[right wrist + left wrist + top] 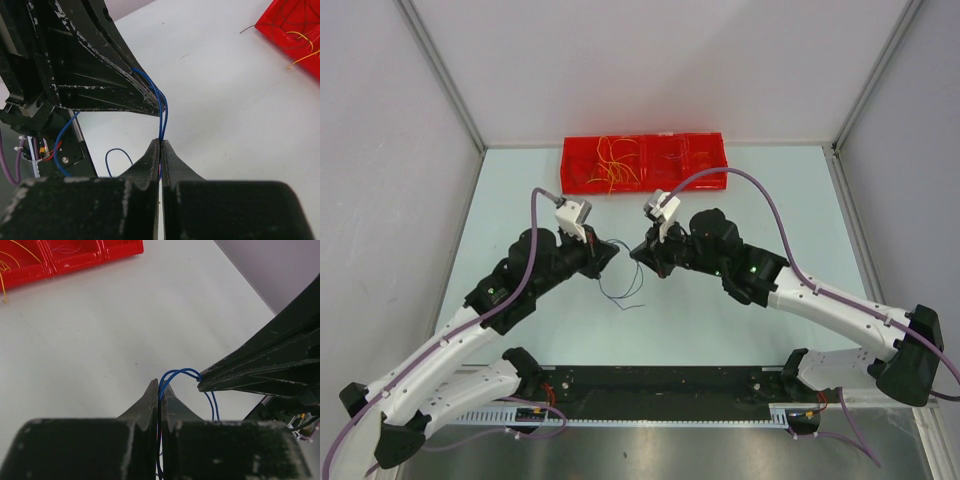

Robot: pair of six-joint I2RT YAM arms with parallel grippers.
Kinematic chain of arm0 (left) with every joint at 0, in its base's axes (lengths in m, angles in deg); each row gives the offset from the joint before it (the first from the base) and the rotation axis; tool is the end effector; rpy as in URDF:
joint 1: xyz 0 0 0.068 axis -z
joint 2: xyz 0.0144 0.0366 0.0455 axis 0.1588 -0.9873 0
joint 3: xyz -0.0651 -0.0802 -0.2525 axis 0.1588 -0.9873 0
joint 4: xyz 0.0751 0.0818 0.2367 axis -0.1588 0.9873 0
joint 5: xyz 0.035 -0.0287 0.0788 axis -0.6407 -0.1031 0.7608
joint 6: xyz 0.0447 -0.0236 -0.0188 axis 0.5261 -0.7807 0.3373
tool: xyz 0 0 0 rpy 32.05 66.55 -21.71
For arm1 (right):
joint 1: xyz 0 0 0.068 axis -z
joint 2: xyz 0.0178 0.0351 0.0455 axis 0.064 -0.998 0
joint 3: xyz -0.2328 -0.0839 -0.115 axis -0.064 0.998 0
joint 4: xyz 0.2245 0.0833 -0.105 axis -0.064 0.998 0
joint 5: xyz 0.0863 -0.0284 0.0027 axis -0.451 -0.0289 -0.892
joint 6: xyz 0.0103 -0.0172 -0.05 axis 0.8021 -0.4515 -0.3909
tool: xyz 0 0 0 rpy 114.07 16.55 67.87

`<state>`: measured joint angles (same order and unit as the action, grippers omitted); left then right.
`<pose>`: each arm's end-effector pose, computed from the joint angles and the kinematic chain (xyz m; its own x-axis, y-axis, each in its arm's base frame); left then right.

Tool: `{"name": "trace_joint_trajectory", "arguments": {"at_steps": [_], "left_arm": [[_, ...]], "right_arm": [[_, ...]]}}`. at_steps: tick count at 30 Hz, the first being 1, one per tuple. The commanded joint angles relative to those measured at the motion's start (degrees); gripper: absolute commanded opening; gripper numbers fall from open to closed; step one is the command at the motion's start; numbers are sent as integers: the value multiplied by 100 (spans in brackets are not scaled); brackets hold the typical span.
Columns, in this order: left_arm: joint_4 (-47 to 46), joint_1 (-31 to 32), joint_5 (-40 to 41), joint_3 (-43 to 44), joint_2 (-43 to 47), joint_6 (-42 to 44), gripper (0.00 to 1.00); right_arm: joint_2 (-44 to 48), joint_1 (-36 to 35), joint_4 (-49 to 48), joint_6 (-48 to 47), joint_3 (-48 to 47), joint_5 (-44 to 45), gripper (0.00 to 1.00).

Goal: Untangle the cables

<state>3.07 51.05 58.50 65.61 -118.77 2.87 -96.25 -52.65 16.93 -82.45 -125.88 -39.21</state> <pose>0.1360 -0.1223 0.3449 -0.4217 -0.0865 -0.9026 0.5589 0.7591 -0.3338 0.1554 0.2433 0.3578 -0.1954 -0.1754 -0.9649 -0.8956 0.4329 0.1027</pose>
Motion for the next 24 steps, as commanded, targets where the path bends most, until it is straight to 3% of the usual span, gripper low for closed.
{"name": "trace_joint_trajectory", "arguments": {"at_steps": [1, 2, 3, 6, 7, 11, 14, 18, 24], "left_arm": [[-281, -43, -193, 79, 30, -23, 0], [-281, -43, -149, 106, 4, -40, 0], [-246, -43, -79, 141, -66, -58, 0], [34, -78, 457, 430, -260, -145, 0], [174, -165, 580, 596, -434, -207, 0], [299, -630, 687, 940, -840, -392, 0], [194, -1009, 634, 1151, -1068, -427, 0], [141, -1325, 1150, 1643, -1569, -278, 0], [-44, -2185, 1144, 2766, -2580, -304, 0]], "right_arm": [[109, -46, -343, -54, 1, 64, 0], [100, -64, -361, -19, 1, 169, 5], [100, -81, -387, 42, -7, 518, 22], [126, -90, -335, 279, -7, 1465, 59], [144, -82, -300, 358, 1, 1697, 62], [223, 15, 77, 859, 1, 2533, 64], [232, 68, 324, 1053, 1, 2543, 64], [188, 68, 553, 1229, 54, 2587, 63], [153, 51, 606, 1572, 256, 2359, 63]]}}
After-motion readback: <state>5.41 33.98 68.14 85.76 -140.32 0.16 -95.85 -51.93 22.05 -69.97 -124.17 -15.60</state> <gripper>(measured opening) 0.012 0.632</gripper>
